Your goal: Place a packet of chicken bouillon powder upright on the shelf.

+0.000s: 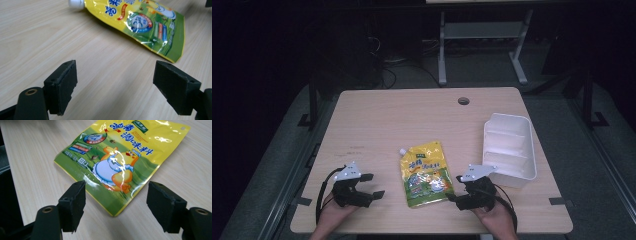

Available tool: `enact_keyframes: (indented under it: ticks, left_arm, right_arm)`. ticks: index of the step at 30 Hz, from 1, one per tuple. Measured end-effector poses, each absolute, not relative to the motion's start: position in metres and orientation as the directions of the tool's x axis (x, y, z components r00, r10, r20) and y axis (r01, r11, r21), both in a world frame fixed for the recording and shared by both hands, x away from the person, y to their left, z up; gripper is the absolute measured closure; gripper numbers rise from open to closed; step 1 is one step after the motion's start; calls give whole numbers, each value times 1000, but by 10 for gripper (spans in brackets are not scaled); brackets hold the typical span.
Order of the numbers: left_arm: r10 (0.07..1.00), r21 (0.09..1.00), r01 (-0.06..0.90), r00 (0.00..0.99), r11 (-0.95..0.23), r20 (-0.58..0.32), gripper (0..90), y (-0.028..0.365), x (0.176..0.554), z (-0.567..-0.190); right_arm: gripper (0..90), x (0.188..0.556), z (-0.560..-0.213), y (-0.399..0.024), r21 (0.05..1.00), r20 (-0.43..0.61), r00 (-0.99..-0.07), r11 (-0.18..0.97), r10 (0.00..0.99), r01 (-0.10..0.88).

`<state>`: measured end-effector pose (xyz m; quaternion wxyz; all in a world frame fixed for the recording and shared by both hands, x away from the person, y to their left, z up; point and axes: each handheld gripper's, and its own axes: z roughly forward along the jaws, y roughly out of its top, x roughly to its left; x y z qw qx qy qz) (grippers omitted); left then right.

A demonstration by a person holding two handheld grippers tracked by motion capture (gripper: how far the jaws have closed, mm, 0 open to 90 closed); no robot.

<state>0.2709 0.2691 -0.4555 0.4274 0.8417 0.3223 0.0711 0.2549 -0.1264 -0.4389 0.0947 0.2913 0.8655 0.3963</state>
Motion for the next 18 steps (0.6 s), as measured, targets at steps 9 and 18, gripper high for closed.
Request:
enact_keyframes:
  ticks: [9, 18]
  left_arm:
    - [592, 755, 475, 793, -452, -145, 189, 261, 270, -456]
    - [602, 758, 481, 785, -440, -149, 188, 254, 275, -456]
  right_arm:
    - [315, 255, -437, -122, 743, 55, -814, 521, 578, 420]
    - [323, 263, -435, -111, 742, 59, -828, 531, 558, 410]
